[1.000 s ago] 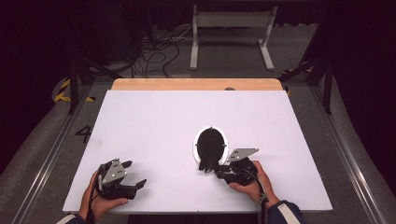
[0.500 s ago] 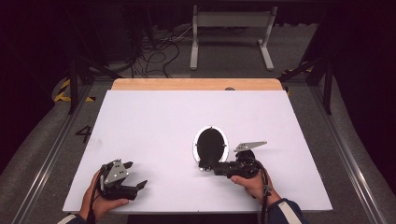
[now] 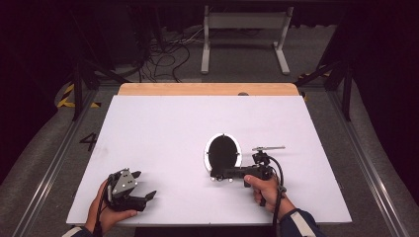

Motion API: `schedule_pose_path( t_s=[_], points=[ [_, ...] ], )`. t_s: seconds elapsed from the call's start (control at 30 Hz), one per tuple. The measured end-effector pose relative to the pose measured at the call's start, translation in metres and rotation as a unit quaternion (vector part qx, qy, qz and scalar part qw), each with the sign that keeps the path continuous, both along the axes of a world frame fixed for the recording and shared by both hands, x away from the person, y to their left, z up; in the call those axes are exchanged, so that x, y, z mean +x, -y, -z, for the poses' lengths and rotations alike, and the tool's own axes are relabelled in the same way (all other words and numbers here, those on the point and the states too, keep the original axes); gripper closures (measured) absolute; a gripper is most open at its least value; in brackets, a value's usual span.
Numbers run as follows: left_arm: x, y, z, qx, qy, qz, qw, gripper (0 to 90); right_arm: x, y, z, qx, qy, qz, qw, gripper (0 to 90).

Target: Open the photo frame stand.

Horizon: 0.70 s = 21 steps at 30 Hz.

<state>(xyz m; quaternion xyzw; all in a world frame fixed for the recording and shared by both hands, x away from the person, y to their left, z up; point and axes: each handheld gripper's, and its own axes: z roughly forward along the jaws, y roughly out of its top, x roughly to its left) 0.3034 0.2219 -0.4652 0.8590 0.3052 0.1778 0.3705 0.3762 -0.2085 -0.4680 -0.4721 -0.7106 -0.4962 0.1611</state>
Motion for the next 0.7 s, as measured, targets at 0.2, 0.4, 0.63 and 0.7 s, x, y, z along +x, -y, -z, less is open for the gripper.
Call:
schedule_pose_path(
  t_s=[0.2, 0.4, 0.63, 0.7],
  points=[
    [0.0, 0.002, 0.0, -0.003, -0.002, 0.005, 1.0, 16.8, 0.002, 0.001, 0.001, 0.006, -0.008, 0.005, 0.9999, 59.0],
    [0.013, 0.012, -0.009, -0.047, -0.008, 0.019, 0.9987, 16.8, 0.003, 0.002, 0.001, 0.002, -0.002, -0.008, 1.0, 61.5],
    [0.041, 0.036, -0.016, -0.081, -0.024, 0.053, 0.995, 16.4, 0.003, 0.001, 0.001, -0.01, 0.018, -0.018, 0.9996, 62.3],
    [0.05, 0.048, -0.017, -0.086, -0.029, 0.065, 0.9937, 16.3, 0.003, 0.001, 0.002, -0.013, 0.022, -0.019, 0.9995, 62.6]
  ],
)
